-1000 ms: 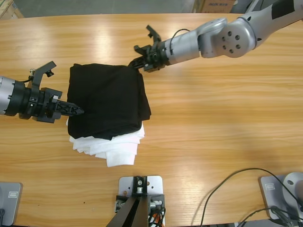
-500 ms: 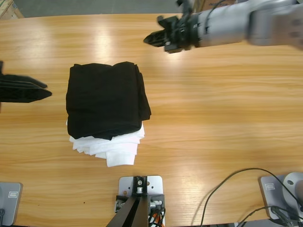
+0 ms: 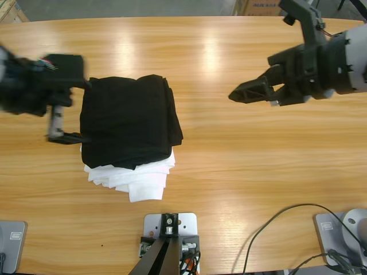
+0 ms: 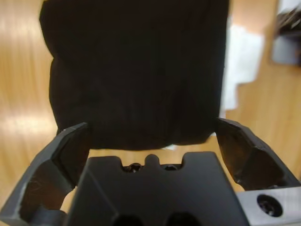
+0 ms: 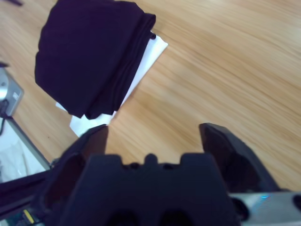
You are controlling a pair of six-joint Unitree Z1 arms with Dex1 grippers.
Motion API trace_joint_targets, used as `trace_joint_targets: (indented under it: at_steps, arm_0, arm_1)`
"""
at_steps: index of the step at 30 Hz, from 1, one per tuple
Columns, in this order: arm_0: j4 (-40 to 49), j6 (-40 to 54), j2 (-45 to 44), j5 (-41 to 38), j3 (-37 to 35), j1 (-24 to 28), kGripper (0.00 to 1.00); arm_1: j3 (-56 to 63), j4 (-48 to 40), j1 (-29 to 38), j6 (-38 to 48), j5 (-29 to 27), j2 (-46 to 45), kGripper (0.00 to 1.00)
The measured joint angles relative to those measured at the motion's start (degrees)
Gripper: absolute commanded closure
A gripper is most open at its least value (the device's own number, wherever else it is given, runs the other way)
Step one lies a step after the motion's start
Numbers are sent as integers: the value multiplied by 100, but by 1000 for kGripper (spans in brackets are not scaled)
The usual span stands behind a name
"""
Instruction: Fold clothes
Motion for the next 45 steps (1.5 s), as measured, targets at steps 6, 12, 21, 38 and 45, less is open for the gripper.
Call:
trace_joint_targets:
  at_steps: [6, 12, 21, 38, 45]
  arm_0:
    - [67, 149, 682, 399, -308, -241, 0]
    - [82, 149, 855, 403, -436, -337, 0]
    - [94, 149, 1526, 397, -608, -467, 8]
    - [-229, -36, 2227, -16, -610, -452, 0]
    - [-353, -113, 2104, -18, -284, -424, 0]
  arm_1:
    - [-6, 48, 4, -6, -4, -46, 0]
    - [-6, -76, 4, -6, -3, 87, 0]
    - [-6, -336, 5, -6, 24, 435, 0]
    - [-5, -418, -128, -43, 54, 590, 0]
    - [28, -518, -256, -43, 63, 674, 0]
